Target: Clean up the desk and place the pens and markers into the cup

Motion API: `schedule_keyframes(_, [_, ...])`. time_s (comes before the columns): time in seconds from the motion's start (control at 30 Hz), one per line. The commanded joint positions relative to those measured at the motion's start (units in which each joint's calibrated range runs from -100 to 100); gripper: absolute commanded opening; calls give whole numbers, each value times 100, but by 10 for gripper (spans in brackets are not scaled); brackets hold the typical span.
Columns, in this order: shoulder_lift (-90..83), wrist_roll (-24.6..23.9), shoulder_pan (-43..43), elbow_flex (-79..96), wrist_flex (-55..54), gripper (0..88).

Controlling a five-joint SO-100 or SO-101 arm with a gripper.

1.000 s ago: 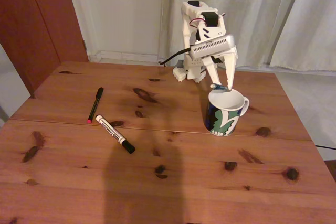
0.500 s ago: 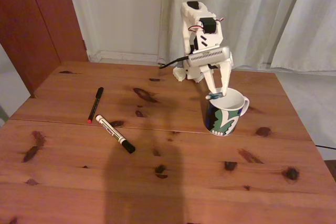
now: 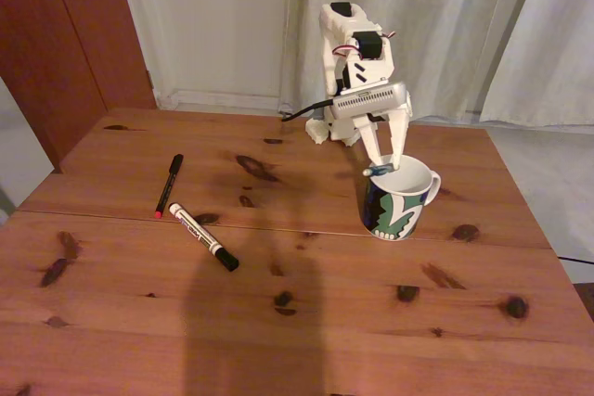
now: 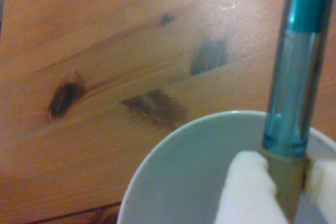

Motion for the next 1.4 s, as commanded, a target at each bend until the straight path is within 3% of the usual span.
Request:
schedule_keyframes(0.0, [-160, 32, 31, -27, -93, 133])
schedule_keyframes(0.8, [-151, 42, 63, -117, -102, 144])
schedule_keyframes(0.97, [31, 299, 361, -442, -85, 143])
schedule_keyframes(1.37, [1512, 912, 1085, -1190, -76, 6])
